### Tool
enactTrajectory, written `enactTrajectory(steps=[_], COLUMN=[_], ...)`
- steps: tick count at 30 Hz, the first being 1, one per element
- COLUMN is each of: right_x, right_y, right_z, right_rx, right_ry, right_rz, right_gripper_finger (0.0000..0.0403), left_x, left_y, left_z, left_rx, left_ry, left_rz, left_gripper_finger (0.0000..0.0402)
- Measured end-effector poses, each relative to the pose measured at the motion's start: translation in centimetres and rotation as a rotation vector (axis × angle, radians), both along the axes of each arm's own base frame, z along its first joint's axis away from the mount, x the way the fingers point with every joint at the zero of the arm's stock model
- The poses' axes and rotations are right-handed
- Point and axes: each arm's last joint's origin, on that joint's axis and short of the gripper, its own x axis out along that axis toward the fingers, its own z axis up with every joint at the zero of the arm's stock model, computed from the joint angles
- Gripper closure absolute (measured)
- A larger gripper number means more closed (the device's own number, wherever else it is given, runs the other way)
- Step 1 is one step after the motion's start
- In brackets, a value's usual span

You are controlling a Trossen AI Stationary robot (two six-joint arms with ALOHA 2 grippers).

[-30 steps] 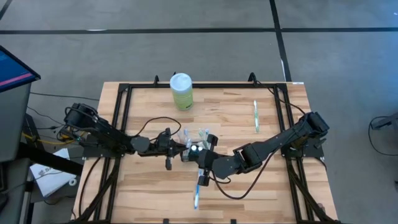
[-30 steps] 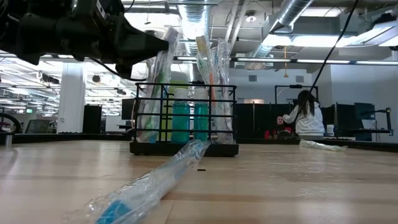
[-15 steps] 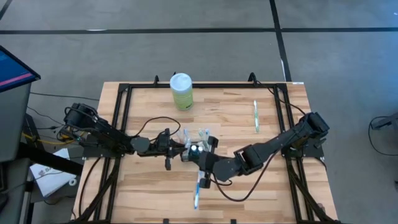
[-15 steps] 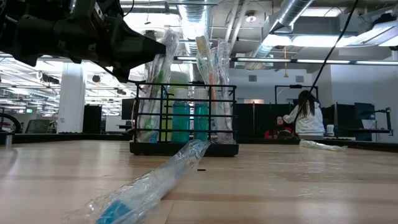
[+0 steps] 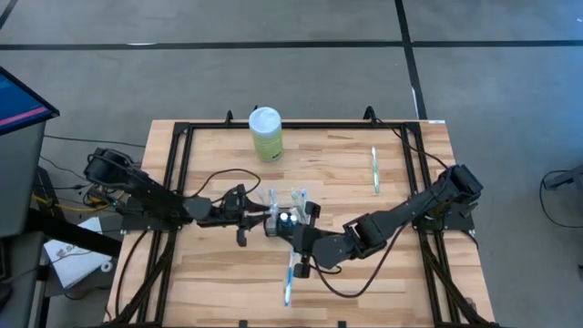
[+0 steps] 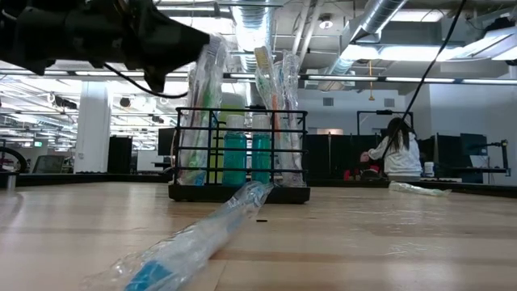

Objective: Pick & Place toothbrushing station
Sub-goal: Put the purple toothbrush into the wire organizer, then put the blue toothbrush into the wire organizer

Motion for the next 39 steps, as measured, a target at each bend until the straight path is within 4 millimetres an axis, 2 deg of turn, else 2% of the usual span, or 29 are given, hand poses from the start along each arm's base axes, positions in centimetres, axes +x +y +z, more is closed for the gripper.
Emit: enactTrajectory(steps=[8,17,25,30,32,39], right_x=[-0.2,-1.2,-2.7,-4.4,-5.1,-6.8], right_y=[0.5,0.2,-0.4,-1.4,-1.8,-2.8], right_z=[0.0,-1.4,-2.8,-3.8,-4.0,-4.3], right_rx=[-0.002,0.008,-0.014,-0.043,-0.064,-0.133], right_ry=[0.004,0.135,0.307,0.453,0.498,0.587], right_rz=[0.013,-0.038,-0.110,-0.230,-0.290,-0.423], right_gripper_finger=[0.0403,0.0403,0.0403,0.0403,0.0403,0.0403], left_x=[-2.1,-3.6,-3.0,-2.2,-2.1,-2.8], left_y=[-0.3,-1.0,-2.7,-3.7,-4.3,-6.0], left_z=[1.4,2.2,3.9,5.5,6.1,6.5], left_rx=[-0.014,-0.008,-0.026,-0.034,-0.058,-0.219], left_ry=[-0.075,-0.021,0.085,0.207,0.225,0.240], left_rz=[-0.043,0.008,0.040,0.096,0.099,0.048], left_gripper_finger=[0.0307,0.0307,0.0307,0.0307,0.0307,0.0307])
